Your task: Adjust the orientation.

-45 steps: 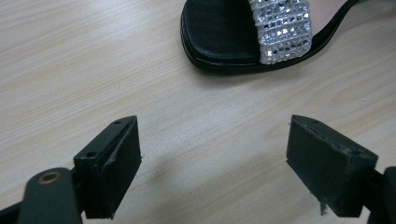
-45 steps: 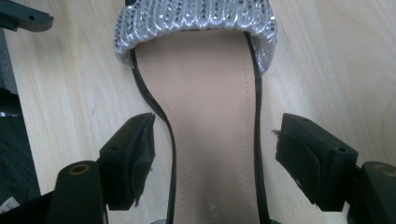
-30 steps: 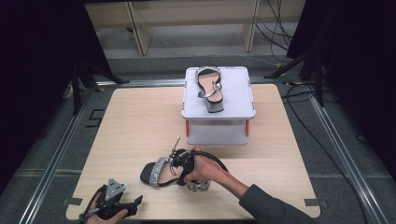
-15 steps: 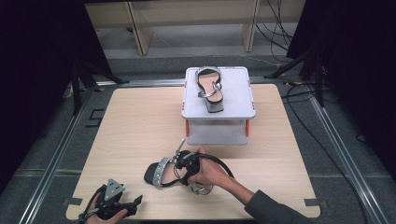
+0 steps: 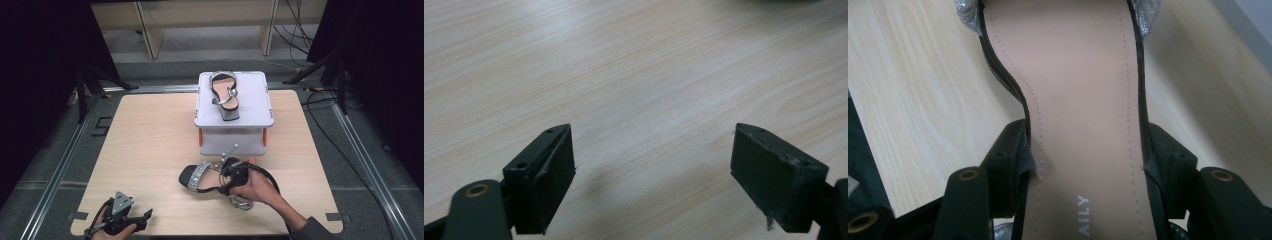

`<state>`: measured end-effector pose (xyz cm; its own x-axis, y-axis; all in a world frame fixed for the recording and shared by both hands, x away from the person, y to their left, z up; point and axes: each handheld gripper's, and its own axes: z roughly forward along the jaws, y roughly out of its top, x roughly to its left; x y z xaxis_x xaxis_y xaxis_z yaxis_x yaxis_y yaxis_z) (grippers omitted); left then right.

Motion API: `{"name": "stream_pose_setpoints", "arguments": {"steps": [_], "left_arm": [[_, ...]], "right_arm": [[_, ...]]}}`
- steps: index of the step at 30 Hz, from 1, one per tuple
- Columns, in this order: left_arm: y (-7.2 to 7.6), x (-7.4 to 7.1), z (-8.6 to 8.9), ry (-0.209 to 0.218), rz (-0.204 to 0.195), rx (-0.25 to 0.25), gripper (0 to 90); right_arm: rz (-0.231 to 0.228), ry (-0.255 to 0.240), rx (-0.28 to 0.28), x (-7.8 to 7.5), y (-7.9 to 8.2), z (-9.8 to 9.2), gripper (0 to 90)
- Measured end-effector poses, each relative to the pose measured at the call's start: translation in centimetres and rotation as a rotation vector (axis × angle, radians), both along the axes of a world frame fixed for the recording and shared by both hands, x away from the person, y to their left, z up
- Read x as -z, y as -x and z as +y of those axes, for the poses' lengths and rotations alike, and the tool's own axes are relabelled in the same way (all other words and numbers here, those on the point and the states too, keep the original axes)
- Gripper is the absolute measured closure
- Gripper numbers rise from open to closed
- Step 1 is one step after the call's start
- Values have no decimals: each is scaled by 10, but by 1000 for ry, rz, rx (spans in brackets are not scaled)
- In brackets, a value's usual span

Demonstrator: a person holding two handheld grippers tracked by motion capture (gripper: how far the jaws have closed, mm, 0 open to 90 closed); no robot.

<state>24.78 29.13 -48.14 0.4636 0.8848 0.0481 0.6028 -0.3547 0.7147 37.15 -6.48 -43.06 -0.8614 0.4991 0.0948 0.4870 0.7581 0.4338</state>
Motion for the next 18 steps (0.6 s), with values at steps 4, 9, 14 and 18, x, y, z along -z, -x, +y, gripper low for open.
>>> {"name": "stream_pose_setpoints", "arguments": {"steps": [4, 9, 14, 18], "left_arm": [[-1, 0, 0, -6, -3, 7, 174], [-1, 0, 0, -19, 2, 8, 175], [-3, 0, 1, -30, -14, 17, 175], [0, -1, 1, -7, 4, 0, 175]], "right_arm": [[18, -8, 58, 2, 3, -25, 431], [38, -19, 115, 11, 7, -45, 432], [48, 10, 144, 21, 11, -49, 430], [46, 29, 146, 24, 12, -47, 428]]}}
